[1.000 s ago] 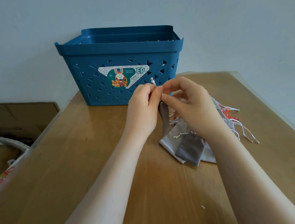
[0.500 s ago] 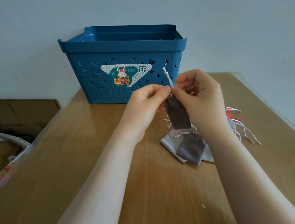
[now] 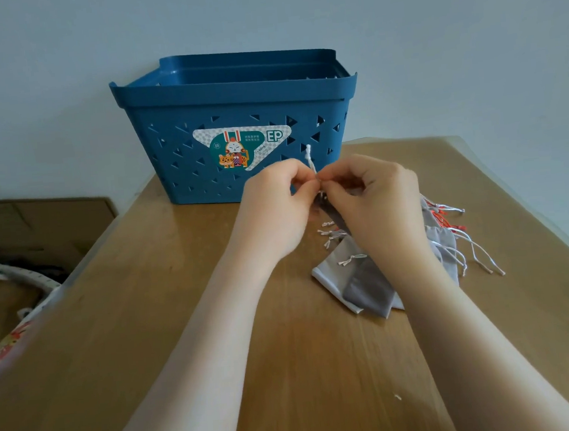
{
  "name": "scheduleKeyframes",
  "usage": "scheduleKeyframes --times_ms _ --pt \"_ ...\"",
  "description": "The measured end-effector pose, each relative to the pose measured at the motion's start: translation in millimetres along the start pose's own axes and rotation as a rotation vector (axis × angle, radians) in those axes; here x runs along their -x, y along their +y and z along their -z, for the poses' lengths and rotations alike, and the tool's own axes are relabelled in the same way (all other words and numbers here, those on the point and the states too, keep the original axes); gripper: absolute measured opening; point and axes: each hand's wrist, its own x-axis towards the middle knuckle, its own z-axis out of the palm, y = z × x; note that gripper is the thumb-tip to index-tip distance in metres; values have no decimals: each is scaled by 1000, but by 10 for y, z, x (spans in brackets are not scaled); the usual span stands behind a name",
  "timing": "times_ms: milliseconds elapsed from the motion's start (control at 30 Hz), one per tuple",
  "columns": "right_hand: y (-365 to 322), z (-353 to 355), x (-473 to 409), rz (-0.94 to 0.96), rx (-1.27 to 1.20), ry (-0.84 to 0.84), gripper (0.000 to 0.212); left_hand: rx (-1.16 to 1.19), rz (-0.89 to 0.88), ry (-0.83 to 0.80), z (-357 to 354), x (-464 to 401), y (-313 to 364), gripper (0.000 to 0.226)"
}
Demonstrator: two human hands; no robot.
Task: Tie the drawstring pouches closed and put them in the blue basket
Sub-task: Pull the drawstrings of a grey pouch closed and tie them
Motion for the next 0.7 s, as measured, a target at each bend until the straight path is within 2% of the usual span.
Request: scheduleKeyframes --times_ms 133,300,433,600,700 --pt "-36 40 -9 54 77 -27 12 -23 -19 18 -4 4 28 10" --pt "-38 132 -45 -5 28 -46 4 -83 -78 -50 14 33 97 9" --pt "-28 107 -45 -63 -25 -75 5 -58 -36 -34 35 33 97 9" --pt "-49 55 -20 -63 -45 0 14 -5 6 -10 25 41 129 8" --pt "-67 28 0 -46 -14 14 9 7 6 -3 37 32 127 9"
